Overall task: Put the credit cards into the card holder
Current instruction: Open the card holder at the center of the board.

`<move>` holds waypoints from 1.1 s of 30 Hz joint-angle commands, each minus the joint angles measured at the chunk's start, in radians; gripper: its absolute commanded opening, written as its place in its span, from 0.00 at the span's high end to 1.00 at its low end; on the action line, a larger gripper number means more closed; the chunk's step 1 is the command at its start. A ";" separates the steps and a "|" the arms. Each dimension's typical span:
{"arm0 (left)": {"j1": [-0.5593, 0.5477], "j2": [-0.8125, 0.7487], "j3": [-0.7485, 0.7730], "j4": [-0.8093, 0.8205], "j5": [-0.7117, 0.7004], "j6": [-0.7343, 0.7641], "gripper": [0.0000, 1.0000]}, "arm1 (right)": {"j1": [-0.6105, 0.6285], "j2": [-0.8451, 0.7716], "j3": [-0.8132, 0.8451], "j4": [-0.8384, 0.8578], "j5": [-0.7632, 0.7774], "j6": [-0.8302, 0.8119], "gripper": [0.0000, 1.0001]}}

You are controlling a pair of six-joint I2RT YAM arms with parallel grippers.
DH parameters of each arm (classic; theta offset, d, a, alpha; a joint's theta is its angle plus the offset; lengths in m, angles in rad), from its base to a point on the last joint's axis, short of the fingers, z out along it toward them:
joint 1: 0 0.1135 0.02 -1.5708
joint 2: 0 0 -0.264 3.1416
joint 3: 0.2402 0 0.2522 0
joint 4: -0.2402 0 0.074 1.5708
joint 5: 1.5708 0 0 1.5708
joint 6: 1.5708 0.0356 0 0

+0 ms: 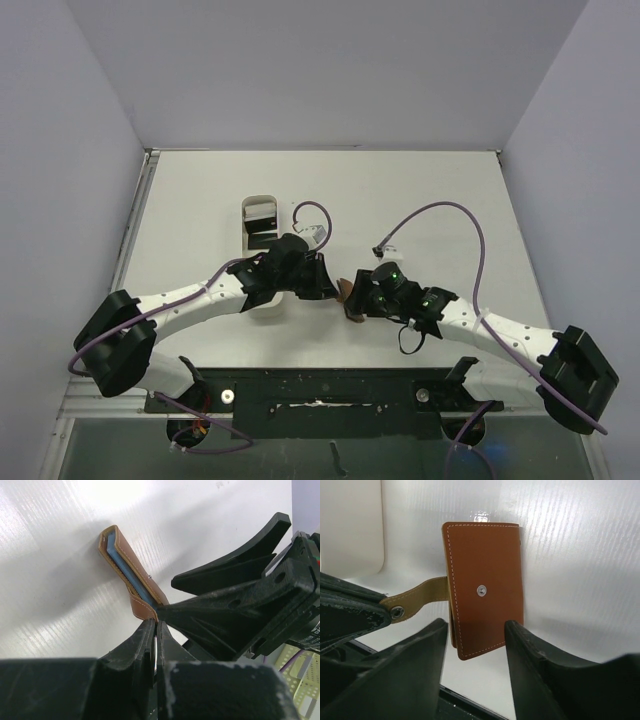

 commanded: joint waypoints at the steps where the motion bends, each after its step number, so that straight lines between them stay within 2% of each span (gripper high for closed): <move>1: 0.004 -0.041 0.006 0.055 -0.001 0.009 1.00 | 0.008 0.010 0.050 -0.029 0.082 -0.013 0.55; 5: 0.003 -0.033 0.011 0.021 -0.028 0.022 1.00 | 0.008 -0.004 0.038 -0.036 0.113 -0.019 0.64; 11: 0.003 -0.037 0.003 0.015 -0.033 0.027 1.00 | 0.007 0.010 0.015 -0.032 0.128 -0.019 0.63; 19: 0.005 -0.024 0.016 -0.059 -0.078 0.046 1.00 | -0.009 -0.049 -0.017 -0.090 0.223 -0.014 0.87; 22: 0.005 -0.029 0.004 -0.059 -0.086 0.045 1.00 | -0.018 -0.076 -0.015 -0.144 0.255 -0.007 0.92; 29: 0.009 -0.035 -0.009 -0.081 -0.107 0.051 1.00 | -0.088 -0.133 0.015 -0.312 0.299 0.066 0.95; 33: 0.014 -0.039 -0.015 -0.093 -0.113 0.064 1.00 | -0.147 -0.180 0.011 -0.385 0.297 0.104 0.91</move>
